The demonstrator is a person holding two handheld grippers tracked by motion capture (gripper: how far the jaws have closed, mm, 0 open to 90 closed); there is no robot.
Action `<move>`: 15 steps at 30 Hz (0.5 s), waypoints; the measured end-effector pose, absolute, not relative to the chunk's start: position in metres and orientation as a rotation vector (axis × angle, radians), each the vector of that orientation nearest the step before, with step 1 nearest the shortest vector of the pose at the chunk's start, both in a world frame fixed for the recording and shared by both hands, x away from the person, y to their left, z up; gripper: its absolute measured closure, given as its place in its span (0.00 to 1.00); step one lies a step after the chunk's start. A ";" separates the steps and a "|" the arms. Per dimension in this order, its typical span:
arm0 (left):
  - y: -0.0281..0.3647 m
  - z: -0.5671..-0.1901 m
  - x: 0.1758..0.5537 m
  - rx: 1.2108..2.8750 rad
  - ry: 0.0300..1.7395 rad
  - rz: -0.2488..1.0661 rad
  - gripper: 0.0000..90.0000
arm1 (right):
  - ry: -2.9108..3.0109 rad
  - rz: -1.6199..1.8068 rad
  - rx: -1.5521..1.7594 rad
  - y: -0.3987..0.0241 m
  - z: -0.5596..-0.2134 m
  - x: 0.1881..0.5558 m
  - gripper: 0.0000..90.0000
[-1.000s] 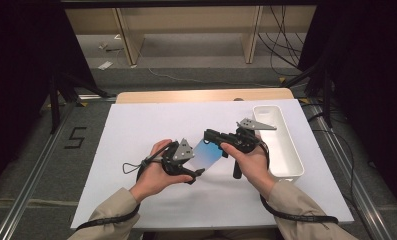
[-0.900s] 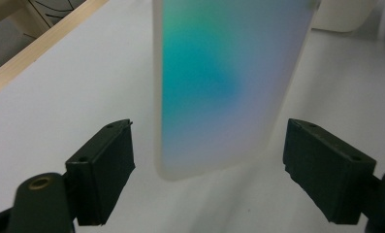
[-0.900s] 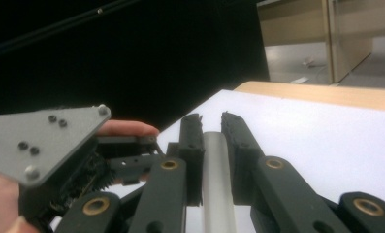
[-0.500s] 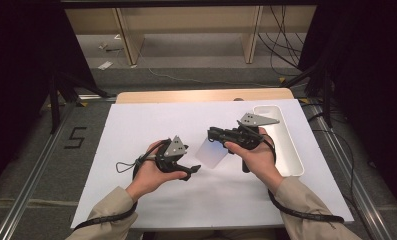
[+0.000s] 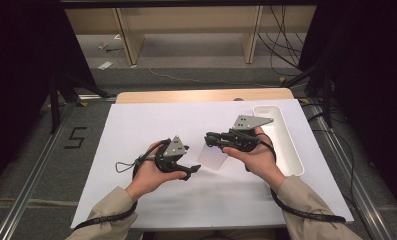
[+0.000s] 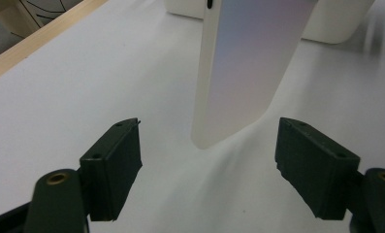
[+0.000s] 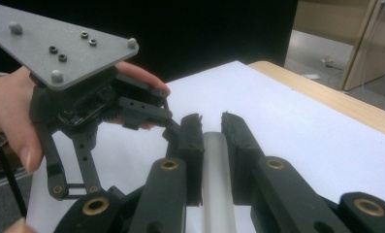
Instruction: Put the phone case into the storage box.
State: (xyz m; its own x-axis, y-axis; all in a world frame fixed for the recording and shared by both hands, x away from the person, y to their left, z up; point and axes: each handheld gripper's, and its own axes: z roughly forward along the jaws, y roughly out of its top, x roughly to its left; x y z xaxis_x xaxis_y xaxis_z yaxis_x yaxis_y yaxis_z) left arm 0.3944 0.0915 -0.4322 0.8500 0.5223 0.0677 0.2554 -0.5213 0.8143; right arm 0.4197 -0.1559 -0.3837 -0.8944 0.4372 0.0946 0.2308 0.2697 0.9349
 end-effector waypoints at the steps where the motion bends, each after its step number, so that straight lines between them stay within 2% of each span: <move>1: 0.091 -0.432 0.394 2.140 0.561 0.382 0.28 | 2.357 1.679 0.623 -0.156 -0.384 0.419 0.89; 15: 0.088 -0.432 0.393 2.139 0.528 0.348 0.31 | 2.421 1.645 0.561 -0.155 -0.384 0.420 0.89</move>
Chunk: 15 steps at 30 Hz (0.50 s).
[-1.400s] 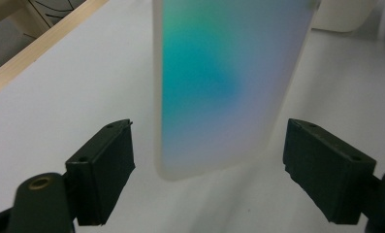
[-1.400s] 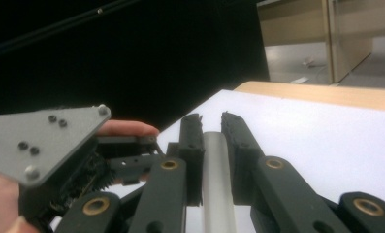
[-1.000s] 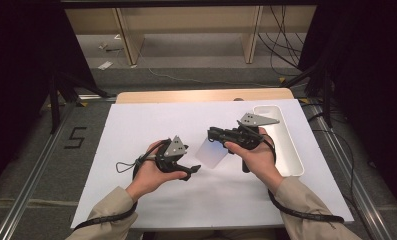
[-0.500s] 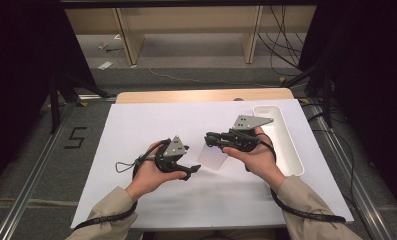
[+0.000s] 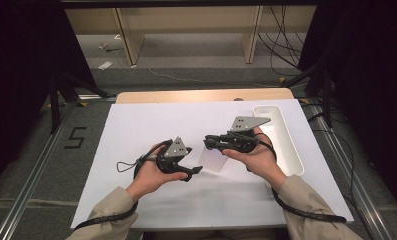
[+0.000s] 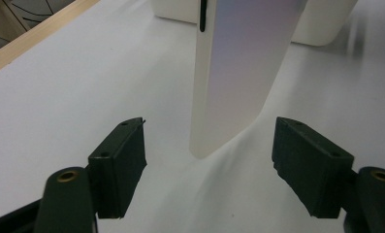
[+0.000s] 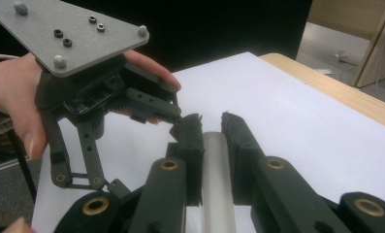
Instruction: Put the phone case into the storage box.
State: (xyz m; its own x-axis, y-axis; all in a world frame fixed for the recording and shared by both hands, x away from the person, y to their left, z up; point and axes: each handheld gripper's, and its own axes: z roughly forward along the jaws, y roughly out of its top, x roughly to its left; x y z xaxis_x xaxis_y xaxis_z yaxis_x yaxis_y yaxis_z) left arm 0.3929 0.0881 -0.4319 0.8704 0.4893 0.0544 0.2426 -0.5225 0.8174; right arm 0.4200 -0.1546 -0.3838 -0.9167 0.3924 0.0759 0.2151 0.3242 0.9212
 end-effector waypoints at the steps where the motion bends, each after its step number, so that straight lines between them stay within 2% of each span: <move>1: 0.088 -0.432 0.393 2.140 0.522 0.346 0.31 | 2.427 1.645 0.559 -0.154 -0.384 0.420 0.89; 15: 0.085 -0.432 0.393 2.128 0.475 0.337 0.39 | 2.471 1.627 0.505 -0.152 -0.381 0.418 0.89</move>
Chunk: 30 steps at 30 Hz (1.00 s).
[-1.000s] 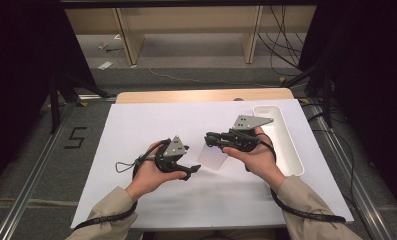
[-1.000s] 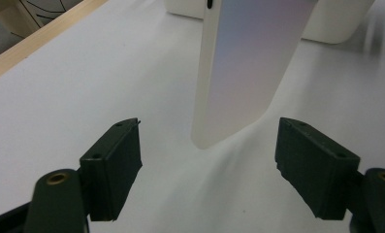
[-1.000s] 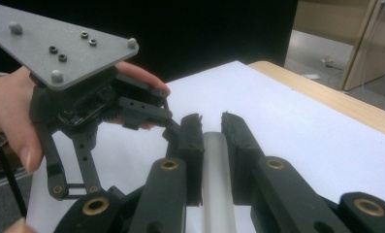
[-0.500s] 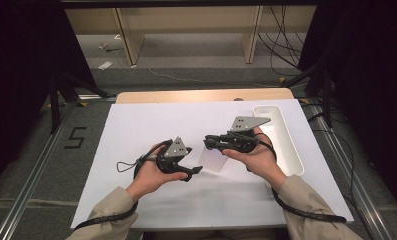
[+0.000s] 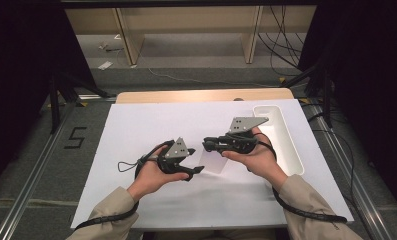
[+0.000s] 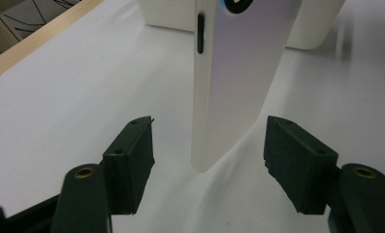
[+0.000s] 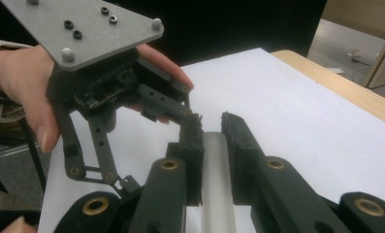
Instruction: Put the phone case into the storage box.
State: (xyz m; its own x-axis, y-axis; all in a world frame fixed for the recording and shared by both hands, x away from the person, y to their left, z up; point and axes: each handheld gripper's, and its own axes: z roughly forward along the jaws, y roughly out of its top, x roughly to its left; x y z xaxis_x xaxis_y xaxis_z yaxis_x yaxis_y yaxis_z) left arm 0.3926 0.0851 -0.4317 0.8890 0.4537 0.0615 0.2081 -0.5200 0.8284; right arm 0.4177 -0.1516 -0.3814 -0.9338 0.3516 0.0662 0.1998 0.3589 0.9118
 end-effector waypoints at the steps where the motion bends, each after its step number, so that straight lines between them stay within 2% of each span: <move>1: 0.085 -0.432 0.393 2.125 0.474 0.334 0.40 | 2.473 1.625 0.500 -0.151 -0.381 0.418 0.89; 13: 0.078 -0.438 0.395 2.121 0.417 0.287 0.46 | 2.500 1.618 0.471 -0.147 -0.381 0.415 0.89; 30: 0.077 -0.444 0.398 2.114 0.362 0.225 0.67 | 2.528 1.617 0.435 -0.143 -0.382 0.412 0.89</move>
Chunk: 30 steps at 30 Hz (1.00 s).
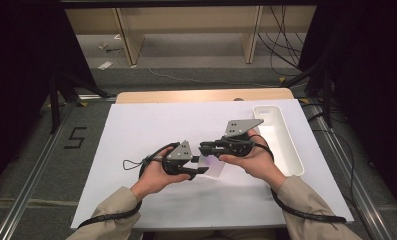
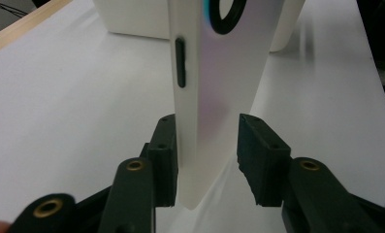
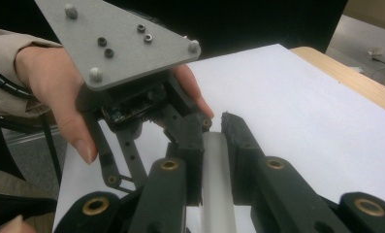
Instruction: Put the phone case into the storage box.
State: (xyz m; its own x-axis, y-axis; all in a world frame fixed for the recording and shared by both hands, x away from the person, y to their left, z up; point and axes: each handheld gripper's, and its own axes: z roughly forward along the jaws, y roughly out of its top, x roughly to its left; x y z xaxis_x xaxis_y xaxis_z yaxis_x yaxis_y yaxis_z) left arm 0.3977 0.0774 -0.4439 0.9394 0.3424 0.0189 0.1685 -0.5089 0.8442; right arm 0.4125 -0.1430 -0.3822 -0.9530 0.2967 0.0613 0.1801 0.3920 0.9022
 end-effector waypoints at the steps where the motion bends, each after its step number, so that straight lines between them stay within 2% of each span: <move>1: 0.078 -0.444 0.398 2.114 0.359 0.226 0.68 | 2.529 1.618 0.432 -0.143 -0.382 0.412 0.89; 12: 0.077 -0.444 0.398 2.123 0.336 0.227 0.69 | 2.536 1.637 0.416 -0.141 -0.382 0.411 0.89; 30: 0.082 -0.439 0.400 2.142 0.299 0.167 0.82 | 2.561 1.682 0.385 -0.142 -0.382 0.412 0.88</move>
